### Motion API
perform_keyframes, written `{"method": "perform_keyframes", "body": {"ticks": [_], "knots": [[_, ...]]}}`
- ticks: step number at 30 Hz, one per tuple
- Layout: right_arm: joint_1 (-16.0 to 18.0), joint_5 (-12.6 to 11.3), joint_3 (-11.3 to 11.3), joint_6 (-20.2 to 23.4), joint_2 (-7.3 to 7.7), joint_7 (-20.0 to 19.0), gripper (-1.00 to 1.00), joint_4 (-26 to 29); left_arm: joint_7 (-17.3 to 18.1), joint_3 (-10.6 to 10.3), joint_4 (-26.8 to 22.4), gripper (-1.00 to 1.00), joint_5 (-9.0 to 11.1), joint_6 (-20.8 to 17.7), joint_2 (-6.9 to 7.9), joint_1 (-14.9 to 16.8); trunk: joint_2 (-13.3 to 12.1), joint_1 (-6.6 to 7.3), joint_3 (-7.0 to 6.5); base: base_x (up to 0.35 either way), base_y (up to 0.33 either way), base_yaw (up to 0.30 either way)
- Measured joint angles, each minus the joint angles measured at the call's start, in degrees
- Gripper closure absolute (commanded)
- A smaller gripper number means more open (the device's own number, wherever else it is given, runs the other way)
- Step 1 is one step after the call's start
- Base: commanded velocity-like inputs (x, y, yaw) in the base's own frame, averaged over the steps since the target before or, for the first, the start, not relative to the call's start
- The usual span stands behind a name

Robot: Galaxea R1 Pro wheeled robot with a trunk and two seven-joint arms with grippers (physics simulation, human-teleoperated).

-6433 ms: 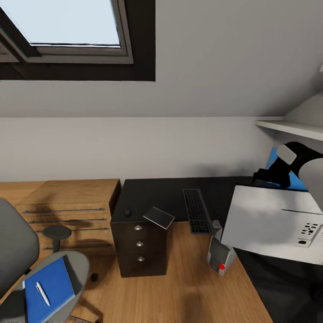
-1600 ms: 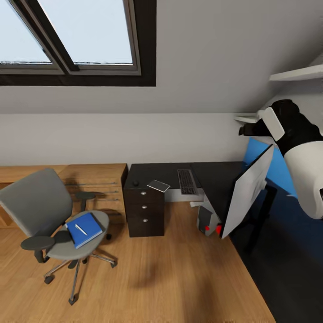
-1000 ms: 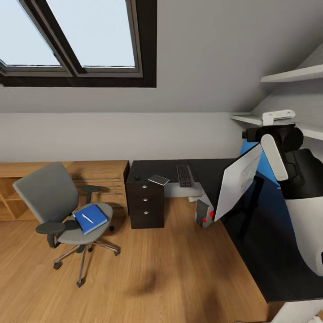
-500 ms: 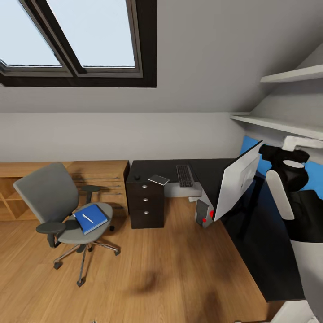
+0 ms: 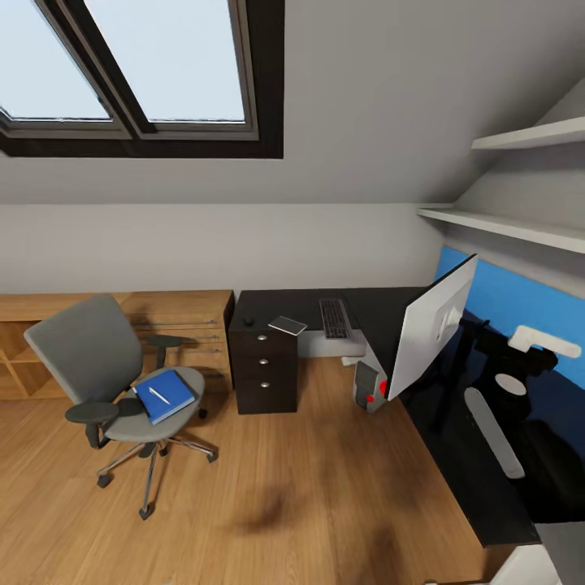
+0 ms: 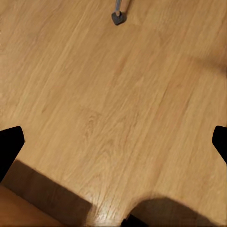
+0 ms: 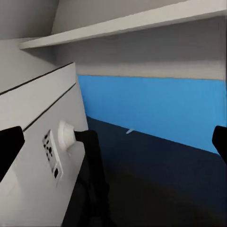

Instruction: In the bedroom, organize the workspace by keeping the computer under the desk, ensuring the monitor is on the desk, placing the keyboard on the desk next to the monitor, placing the mouse on the desk next to the keyboard, moving the folder from the swivel chair onto the desk next to the mouse, stacking the notebook on top of the folder with the pen on top of the notebook, and positioning the swivel chair next to the desk.

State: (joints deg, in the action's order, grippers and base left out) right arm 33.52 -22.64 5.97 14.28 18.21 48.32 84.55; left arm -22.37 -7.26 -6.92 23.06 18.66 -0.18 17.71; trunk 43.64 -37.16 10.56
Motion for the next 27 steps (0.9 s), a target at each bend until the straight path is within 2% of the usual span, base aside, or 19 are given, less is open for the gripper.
{"method": "perform_keyframes", "body": {"ticks": [3,7,10,15,22,27], "knots": [[-0.2,-0.2,0.6,-1.0,-0.97,-1.0,-1.0,-1.0,0.1,-0.6,0.8,-1.0,0.0,0.0,-0.76,0.0,0.0,0.0,0.0,0.0,0.0,0.0],[-0.5,-0.2,0.6,-2.2,-1.99,-2.2,-1.0,-0.7,0.1,-0.6,0.8,-1.0,0.0,0.0,-0.79,0.0,0.0,0.0,0.0,0.0,0.0,0.0],[-1.3,-0.2,0.6,-1.4,-2.69,-3.2,-1.0,0.3,0.0,-0.7,0.8,-1.0,0.0,0.0,-1.45,0.0,0.0,0.0,0.0,0.0,0.0,0.0],[-1.5,0.0,0.6,0.2,-4.21,-3.4,-1.0,1.9,0.0,-0.7,0.8,-1.0,0.0,0.0,-1.62,0.0,0.0,0.0,0.0,0.0,0.0,0.0],[-1.6,0.1,0.5,0.7,-4.39,-3.2,-1.0,4.1,0.0,-0.7,0.8,-1.0,0.0,0.1,-1.69,0.0,0.0,0.0,0.0,0.0,0.0,0.0],[-1.6,0.2,0.5,0.8,-4.4,-3.2,-1.0,4.0,0.1,-0.7,0.8,-1.0,0.0,0.0,-1.67,0.0,0.0,-0.01,0.0,-0.083,-0.178,0.0]]}}
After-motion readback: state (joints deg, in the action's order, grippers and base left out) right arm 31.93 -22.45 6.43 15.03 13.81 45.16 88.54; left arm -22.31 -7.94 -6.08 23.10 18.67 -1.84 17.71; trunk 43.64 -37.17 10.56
